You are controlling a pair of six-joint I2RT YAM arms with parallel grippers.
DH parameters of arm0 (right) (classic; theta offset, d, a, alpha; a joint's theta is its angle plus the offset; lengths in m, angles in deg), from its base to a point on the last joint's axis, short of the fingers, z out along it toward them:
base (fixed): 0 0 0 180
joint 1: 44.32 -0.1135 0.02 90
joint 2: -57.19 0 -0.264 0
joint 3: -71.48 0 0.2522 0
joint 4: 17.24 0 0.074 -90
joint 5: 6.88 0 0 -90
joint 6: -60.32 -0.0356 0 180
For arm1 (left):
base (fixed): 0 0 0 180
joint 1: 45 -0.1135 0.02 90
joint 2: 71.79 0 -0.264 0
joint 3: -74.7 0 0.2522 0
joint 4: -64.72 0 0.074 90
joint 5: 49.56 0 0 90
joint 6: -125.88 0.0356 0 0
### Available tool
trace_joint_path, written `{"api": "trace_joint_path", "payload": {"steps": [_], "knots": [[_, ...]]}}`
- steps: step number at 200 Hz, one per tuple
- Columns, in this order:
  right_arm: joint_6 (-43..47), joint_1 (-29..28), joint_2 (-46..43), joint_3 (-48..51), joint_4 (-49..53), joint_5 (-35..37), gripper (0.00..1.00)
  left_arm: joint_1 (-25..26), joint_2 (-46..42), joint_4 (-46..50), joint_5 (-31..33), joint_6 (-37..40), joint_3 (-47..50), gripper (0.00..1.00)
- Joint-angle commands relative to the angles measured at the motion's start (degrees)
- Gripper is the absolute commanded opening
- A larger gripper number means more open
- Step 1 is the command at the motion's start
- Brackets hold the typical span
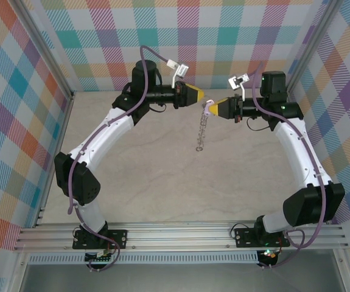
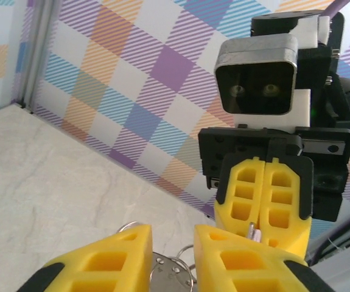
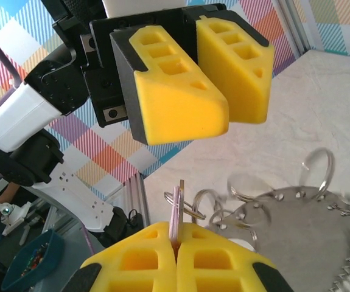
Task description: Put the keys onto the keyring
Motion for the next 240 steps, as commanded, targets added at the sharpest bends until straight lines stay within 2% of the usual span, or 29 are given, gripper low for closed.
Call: {"api": "trace_joint_path", "payload": {"steps": [1,43,101,195,213,240], "knots": [[-0.47,0.30,1.88,-2.71,3.15,-0.72,0.00,-1.27,-0.11,-3.00,1.43,-1.37,1.04,0.29],[-1.97,0.30,5.07,-3.33,3.24,-0.18,0.00,-4.13,-1.70,-5.46,3.28,-3.42,5.05,0.40],[-5.95,-1.02,13.95,-4.95,-2.34,-1.46,0.00,-9.45,-4.60,-8.50,6.61,-6.47,10.52,0.46],[-10.03,-9.57,40.30,-29.54,-1.59,-2.11,0.00,-14.06,-6.17,-9.08,8.91,-8.31,13.47,0.47],[-10.08,-9.99,41.49,-27.73,-2.32,-2.13,0.00,-14.33,-6.56,-8.79,9.09,-8.27,13.91,0.47],[-12.00,-10.40,40.37,-16.66,-8.18,-0.81,0.00,-14.32,-7.11,-9.58,9.15,-8.96,15.30,0.47]]}}
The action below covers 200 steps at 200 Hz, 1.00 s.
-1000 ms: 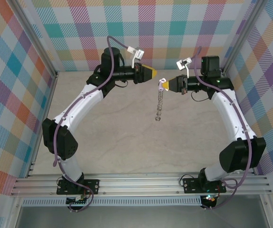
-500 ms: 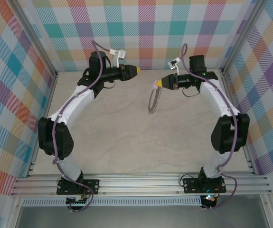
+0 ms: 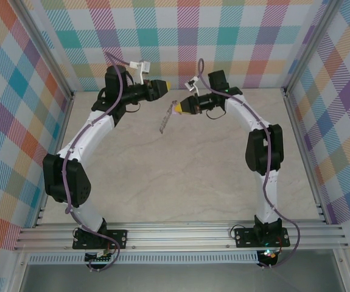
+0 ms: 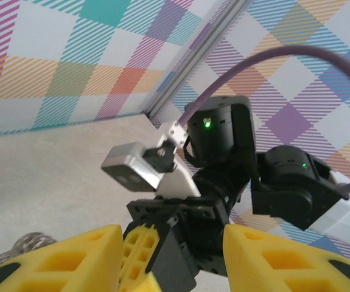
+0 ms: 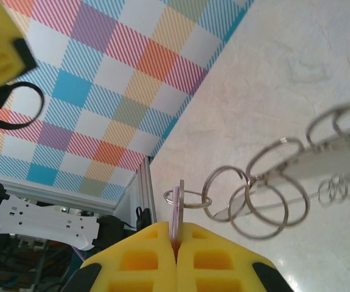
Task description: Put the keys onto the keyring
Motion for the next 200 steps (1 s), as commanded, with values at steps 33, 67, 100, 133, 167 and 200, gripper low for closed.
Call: {"api": "trace_joint_path", "payload": {"steps": [33,67,100,133,167,200], "knots": [[-5.58,-0.18,-2.96,21.39,-13.86,0.04,0.00,-0.69,-3.29,-4.51,0.37,-3.42,3.78,0.47],[-7.63,-0.42,-6.23,31.07,-18.45,1.19,0.00,-0.43,-3.89,-4.63,0.35,-3.81,4.76,0.48],[-8.14,-1.29,-7.11,36.52,-19.62,2.14,0.00,-0.25,-4.08,-4.54,0.42,-3.96,5.31,0.48],[-8.55,-2.83,-7.10,40.79,-20.99,2.68,0.00,-0.25,-4.26,-4.54,0.50,-4.02,6.13,0.48],[-8.59,-4.35,-7.25,44.07,-21.62,2.85,0.00,-0.25,-4.17,-4.45,0.28,-3.93,6.32,0.48],[-7.91,-5.27,-11.96,48.75,-20.77,3.96,0.31,-0.25,-4.12,-4.32,-0.02,-3.98,6.32,0.48]]}}
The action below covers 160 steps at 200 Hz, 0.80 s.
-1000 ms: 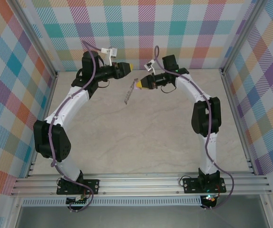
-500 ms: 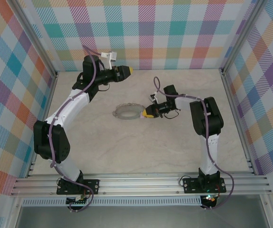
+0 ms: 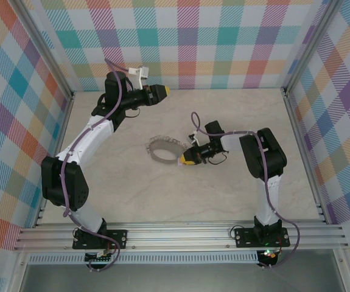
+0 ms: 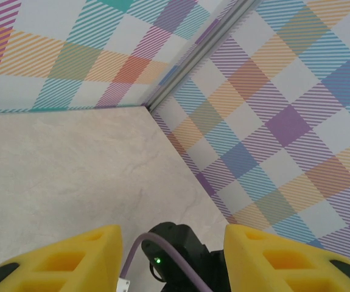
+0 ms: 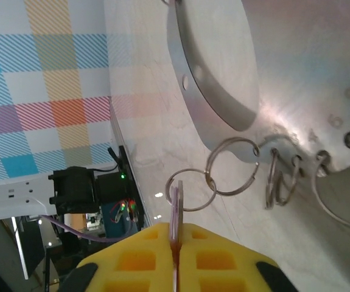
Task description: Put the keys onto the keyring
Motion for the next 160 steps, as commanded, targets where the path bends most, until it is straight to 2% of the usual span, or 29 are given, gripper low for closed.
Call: {"api": "trace_joint_path", "payload": {"steps": [1,15,58,69,76,78,81,84,99,125,160], "knots": [[0.75,-0.64,-5.83,3.13,-0.21,0.11,0.32,-0.25,-1.74,-1.48,-0.57,-0.13,0.71,0.48],[2.37,-0.60,-9.62,4.81,2.36,1.39,0.48,-0.21,-1.84,-1.46,-0.79,-0.26,0.68,0.50],[4.29,0.96,-21.61,7.10,8.53,5.05,0.83,-0.17,-3.25,-0.37,-0.27,-0.18,1.18,0.60],[3.70,2.09,-24.67,7.15,9.02,5.83,0.92,-0.17,-4.21,0.10,0.39,0.09,1.68,0.74],[3.59,2.78,-26.70,6.97,9.75,6.63,0.99,-0.17,-5.07,0.47,1.14,0.44,2.33,0.85],[3.63,3.00,-27.31,6.83,10.10,6.98,1.00,-0.17,-5.37,0.56,1.50,0.59,2.50,0.91],[3.59,3.31,-28.18,6.67,10.50,7.39,1.00,-0.17,-5.82,0.72,1.92,0.75,2.72,0.98],[3.59,3.68,-29.13,6.55,10.84,7.90,1.00,-0.17,-6.26,0.85,2.39,0.93,3.15,1.00],[3.32,5.74,-33.80,5.48,12.55,10.17,1.00,-0.17,-8.76,1.63,5.09,1.90,4.98,1.00],[4.14,9.24,-41.35,3.18,15.83,18.34,1.00,-0.17,-13.63,2.58,14.06,3.53,9.57,1.00],[5.34,12.51,-50.13,3.85,15.53,38.87,1.00,-0.12,-22.37,-1.85,31.27,7.14,21.56,1.00]]}}
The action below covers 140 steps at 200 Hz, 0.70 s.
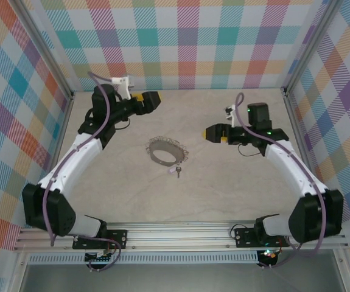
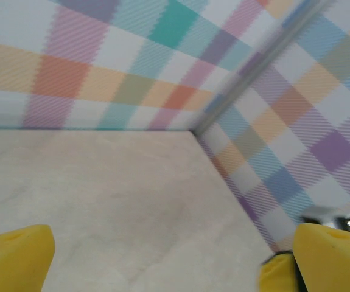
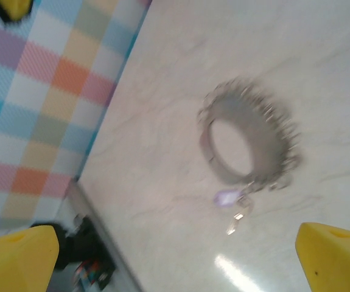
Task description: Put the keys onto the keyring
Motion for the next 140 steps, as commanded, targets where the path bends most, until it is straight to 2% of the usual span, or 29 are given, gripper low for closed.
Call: {"api": "trace_joint_path", "payload": {"steps": [1,16,40,65,99,124,140], "knots": [[1.80,1.42,-5.12,0.13,1.29,17.18,1.00,-0.12,-5.90,-3.16,14.69,4.42,7.51,1.00],[1.30,2.50,-8.37,3.90,-3.22,26.41,1.00,-0.16,-9.32,-5.16,22.40,6.08,13.11,1.00],[0.48,3.57,-13.69,14.74,-17.01,43.83,1.00,-0.19,-14.64,-6.54,32.78,12.99,21.52,1.00],[5.80,4.43,-13.24,23.41,-27.41,57.44,1.00,-0.83,-18.76,-13.70,39.38,19.55,32.97,1.00],[4.99,8.74,-8.66,30.55,-33.80,63.94,1.00,-1.95,-15.12,-19.82,44.35,25.08,42.26,1.00],[6.80,9.54,-5.21,33.35,-39.98,62.80,1.00,-4.09,-8.46,-29.79,43.95,24.75,46.86,1.00],[8.68,9.54,-2.26,37.32,-50.02,61.29,1.00,-5.64,-3.28,-37.48,43.27,23.43,49.39,1.00]]}}
